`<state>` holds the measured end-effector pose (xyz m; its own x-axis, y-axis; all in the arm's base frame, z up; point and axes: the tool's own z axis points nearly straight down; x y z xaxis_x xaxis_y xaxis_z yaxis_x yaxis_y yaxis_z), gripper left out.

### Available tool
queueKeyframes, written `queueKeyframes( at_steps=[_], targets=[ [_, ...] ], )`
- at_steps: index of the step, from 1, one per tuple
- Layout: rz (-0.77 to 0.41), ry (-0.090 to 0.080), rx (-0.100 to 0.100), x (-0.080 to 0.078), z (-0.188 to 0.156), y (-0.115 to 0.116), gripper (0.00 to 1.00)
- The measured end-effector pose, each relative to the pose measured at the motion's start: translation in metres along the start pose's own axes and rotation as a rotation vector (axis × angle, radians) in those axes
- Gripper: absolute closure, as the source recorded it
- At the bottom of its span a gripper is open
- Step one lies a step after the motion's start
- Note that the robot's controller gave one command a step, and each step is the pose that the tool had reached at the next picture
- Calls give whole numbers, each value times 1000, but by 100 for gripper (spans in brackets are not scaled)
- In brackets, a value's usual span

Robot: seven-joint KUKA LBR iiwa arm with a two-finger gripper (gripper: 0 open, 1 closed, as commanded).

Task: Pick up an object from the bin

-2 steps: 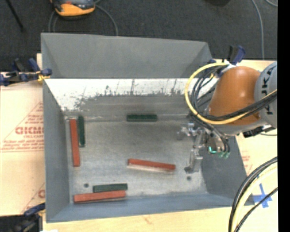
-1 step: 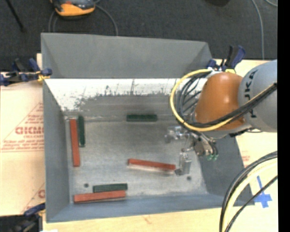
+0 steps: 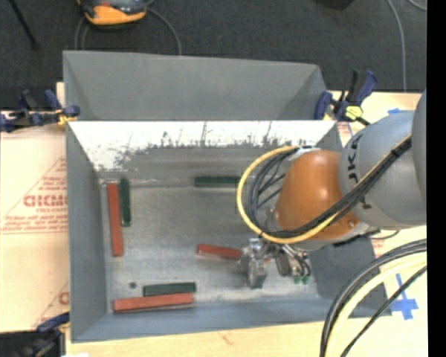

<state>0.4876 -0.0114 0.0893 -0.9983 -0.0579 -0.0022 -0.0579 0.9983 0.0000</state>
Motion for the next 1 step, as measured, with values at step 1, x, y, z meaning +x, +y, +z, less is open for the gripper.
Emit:
queueKeyframes(
  at_steps=[1],
  targets=[
    [-2, 0, 1, 0, 0, 0, 0]
  ],
)
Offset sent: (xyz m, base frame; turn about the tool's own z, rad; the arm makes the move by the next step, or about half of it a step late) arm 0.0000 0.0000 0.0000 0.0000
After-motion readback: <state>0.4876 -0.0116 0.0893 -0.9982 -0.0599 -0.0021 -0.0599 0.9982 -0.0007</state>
